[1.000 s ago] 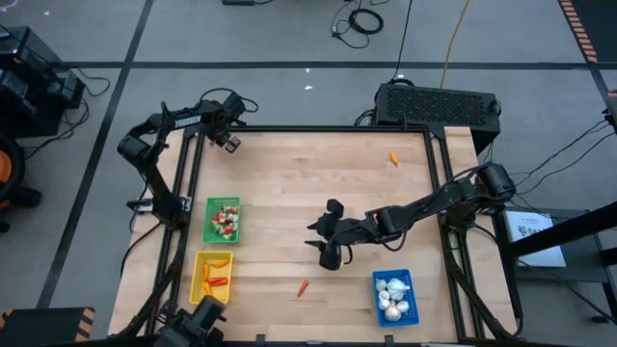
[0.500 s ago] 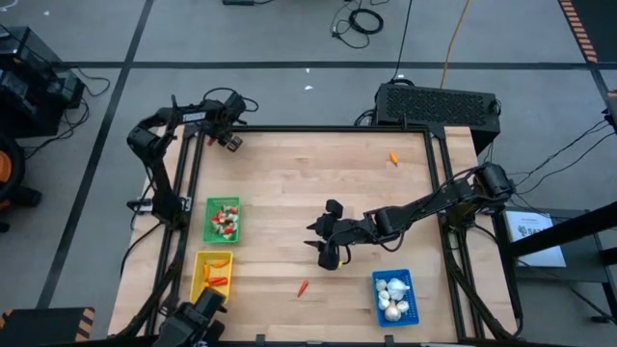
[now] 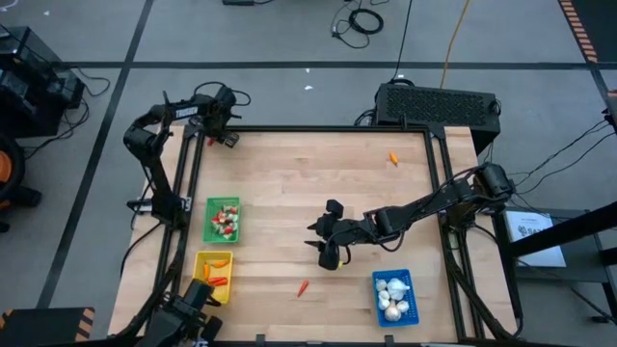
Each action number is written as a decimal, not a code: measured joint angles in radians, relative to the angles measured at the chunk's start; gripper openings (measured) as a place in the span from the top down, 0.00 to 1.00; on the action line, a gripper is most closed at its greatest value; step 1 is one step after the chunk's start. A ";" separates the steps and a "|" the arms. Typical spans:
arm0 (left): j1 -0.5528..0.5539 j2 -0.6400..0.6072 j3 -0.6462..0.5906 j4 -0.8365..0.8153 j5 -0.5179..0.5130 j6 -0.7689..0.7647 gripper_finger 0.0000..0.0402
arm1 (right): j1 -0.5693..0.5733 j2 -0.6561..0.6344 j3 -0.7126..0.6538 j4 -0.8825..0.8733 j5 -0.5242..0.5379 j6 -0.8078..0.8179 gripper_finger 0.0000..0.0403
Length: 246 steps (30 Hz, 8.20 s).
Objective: Sort produce into baskets
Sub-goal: Put the red chili pepper into the yellow bin, then put the yellow chili pepper into the yellow bin
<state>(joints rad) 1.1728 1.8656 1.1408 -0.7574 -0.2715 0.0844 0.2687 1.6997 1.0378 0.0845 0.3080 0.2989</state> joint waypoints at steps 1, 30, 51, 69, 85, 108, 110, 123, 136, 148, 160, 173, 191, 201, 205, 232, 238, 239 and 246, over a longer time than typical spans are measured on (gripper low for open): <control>0.000 0.000 0.000 -0.002 0.008 0.000 0.64 | 0.000 0.000 0.000 0.000 0.000 0.000 0.54; -0.014 0.110 0.120 -0.150 0.040 0.107 0.98 | 0.001 0.021 0.000 0.002 0.000 -0.001 0.54; -0.500 -0.362 0.012 -0.359 0.488 -0.003 0.96 | 0.001 0.021 0.000 0.015 0.000 0.032 0.54; -1.697 -0.770 -0.375 0.123 0.417 -0.847 0.96 | 0.003 0.021 0.000 0.016 -0.053 0.185 0.54; -1.954 -0.533 -0.376 0.162 0.162 -0.848 0.96 | 0.001 0.021 0.000 0.021 -0.048 0.156 0.54; -1.950 -0.471 -0.376 -0.127 0.327 -1.124 0.96 | 0.001 0.021 0.000 0.024 -0.048 0.161 0.54; -1.952 -0.471 -0.376 -0.124 0.354 -1.172 0.96 | 0.001 0.021 0.000 0.024 -0.048 0.161 0.54; -1.951 -0.471 -0.376 -0.113 0.350 -1.126 0.96 | 0.001 0.021 0.000 0.025 -0.048 0.160 0.54; -1.951 -0.471 -0.276 -0.116 0.344 -0.981 0.72 | 0.001 0.021 0.000 0.025 -0.048 0.161 0.54; -1.937 -0.470 -0.206 0.213 -0.015 -0.730 0.67 | 0.016 0.014 0.000 0.014 -0.235 0.168 0.54; -1.816 -0.355 -0.219 0.664 -0.117 -0.168 0.66 | 0.020 -0.090 0.001 -0.388 0.097 0.447 0.54; -1.531 -0.495 -0.247 0.701 0.165 0.145 0.66 | -0.264 -0.153 0.001 -0.797 0.160 0.635 0.54; -1.399 -0.982 -0.586 0.828 0.215 0.132 0.66 | -0.809 -0.153 0.001 -0.846 0.018 0.291 0.54; -1.395 -1.127 -0.646 0.779 0.183 0.132 0.66 | -0.960 -0.153 -0.058 -0.836 0.033 0.296 0.54; -1.395 -1.133 -0.653 0.782 0.181 0.131 0.66 | -1.017 -0.153 -0.145 -0.781 0.032 0.327 0.54; -1.395 -1.093 -0.653 0.813 0.181 0.105 0.66 | -1.074 -0.155 -0.368 -0.450 -0.072 0.311 0.67; -1.395 -1.093 -0.653 0.833 0.181 0.105 0.66 | -1.063 -0.155 -0.368 -0.449 -0.103 0.308 0.90; -1.395 -1.093 -0.653 0.831 0.181 0.105 0.66 | -1.058 -0.156 -0.368 -0.447 -0.103 0.312 0.93; -1.395 -1.093 -0.653 0.831 0.181 0.106 0.66 | -0.967 -0.149 -0.315 -0.447 -0.216 0.323 0.95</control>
<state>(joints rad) -0.2226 0.7723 0.4881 0.0734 -0.0902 0.1902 -0.6984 1.5505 0.7226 -0.3628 0.0922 0.6216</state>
